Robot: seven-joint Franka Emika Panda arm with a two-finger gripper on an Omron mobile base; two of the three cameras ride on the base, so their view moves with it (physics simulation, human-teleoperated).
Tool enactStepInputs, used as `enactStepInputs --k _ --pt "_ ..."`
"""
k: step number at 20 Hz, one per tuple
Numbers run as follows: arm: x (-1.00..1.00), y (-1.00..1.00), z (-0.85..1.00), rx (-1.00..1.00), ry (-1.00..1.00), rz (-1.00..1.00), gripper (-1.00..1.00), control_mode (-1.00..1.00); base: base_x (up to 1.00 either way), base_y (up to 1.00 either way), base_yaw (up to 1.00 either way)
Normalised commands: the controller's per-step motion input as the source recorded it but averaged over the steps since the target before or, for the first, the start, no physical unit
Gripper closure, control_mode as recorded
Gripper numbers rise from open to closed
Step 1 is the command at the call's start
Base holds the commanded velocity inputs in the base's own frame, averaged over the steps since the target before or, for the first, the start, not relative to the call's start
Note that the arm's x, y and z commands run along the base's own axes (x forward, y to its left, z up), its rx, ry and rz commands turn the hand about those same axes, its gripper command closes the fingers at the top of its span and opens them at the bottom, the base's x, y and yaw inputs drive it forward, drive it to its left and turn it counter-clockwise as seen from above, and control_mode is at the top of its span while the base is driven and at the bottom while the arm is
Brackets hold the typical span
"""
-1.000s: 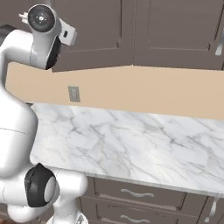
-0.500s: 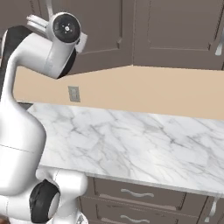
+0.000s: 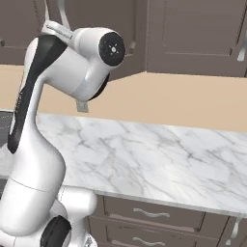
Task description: Get the candle and the liquor from the cabinet and move them to the dining counter.
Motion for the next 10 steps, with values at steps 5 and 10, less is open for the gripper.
enactStepInputs --k 5,10 --pt "-0.22 -0.71 0.0 0.15 0.03 0.11 1.0 -1.0 0.0 0.0 0.0" --pt "-0.13 -0.61 -0.03 0.15 0.08 0.08 1.0 -1.0 0.0 0.0 0.0"
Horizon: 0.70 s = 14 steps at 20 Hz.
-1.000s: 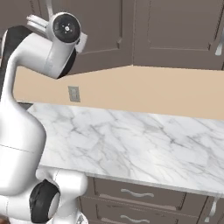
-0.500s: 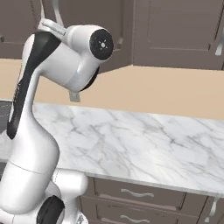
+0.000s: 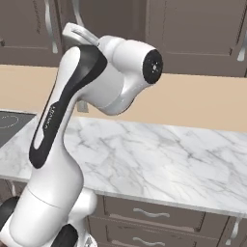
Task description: Get the candle and the liquor from the cabinet and move them to the dining counter.
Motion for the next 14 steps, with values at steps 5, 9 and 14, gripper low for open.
enactStepInputs --k 5,9,14 --pt "-0.01 -0.54 -0.15 0.16 0.08 0.07 1.0 -1.0 0.0 0.0 0.0" --pt "0.11 0.05 -0.52 0.1 0.09 0.04 -1.0 -1.0 0.0 0.0 0.0" --pt "-0.09 0.05 -0.43 0.15 0.01 0.01 -1.0 -1.0 0.0 0.0 0.0"
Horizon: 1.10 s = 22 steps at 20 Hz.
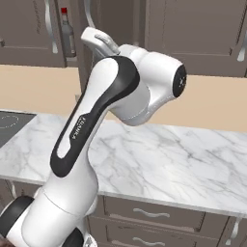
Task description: Get the candle and the liquor from the cabinet and move them to the dining counter.
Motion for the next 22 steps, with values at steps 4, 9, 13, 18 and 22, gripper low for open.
enactStepInputs --k 4,9,13,18,22 --pt "-0.33 0.03 -0.32 0.13 0.0 0.03 -1.0 -1.0 0.0 0.0 0.0" --pt "-0.35 0.22 -0.38 0.02 0.0 0.02 -1.0 -1.0 0.0 0.0 0.0" --pt "-0.44 0.27 -0.11 0.05 -0.01 0.01 -1.0 -1.0 0.0 0.0 0.0" --pt "-0.48 0.2 0.02 0.04 0.0 -0.01 -1.0 -1.0 0.0 0.0 0.0" --pt "-0.24 0.46 0.0 0.0 0.0 -0.1 -1.0 -1.0 0.0 0.0 0.0"
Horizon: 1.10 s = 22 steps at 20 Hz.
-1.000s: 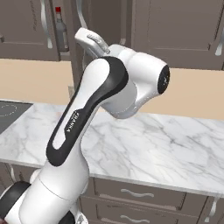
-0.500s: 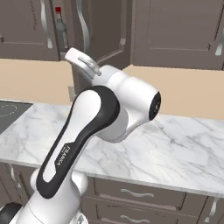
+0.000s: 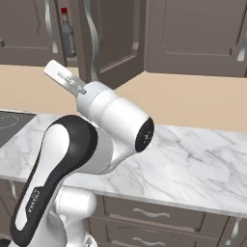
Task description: Get the candle and the liquor from the cabinet and move them to the dining counter.
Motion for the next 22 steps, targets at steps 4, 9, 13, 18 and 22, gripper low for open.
enactStepInputs --k 4,9,13,18,22 --pt "0.06 0.54 0.0 0.04 0.13 -0.23 -1.0 -1.0 0.0 0.0 0.0" --pt "0.21 0.39 0.0 0.18 0.32 -0.28 -1.0 -1.0 0.0 0.0 0.0" --pt "0.25 0.4 0.0 0.2 0.38 -0.28 -1.0 -1.0 0.0 0.0 0.0" --pt "0.42 0.27 0.06 0.15 0.32 -0.21 -1.0 -1.0 0.0 0.0 0.0" --pt "0.5 0.06 0.13 0.06 0.39 -0.12 -1.0 -1.0 0.0 0.0 0.0"
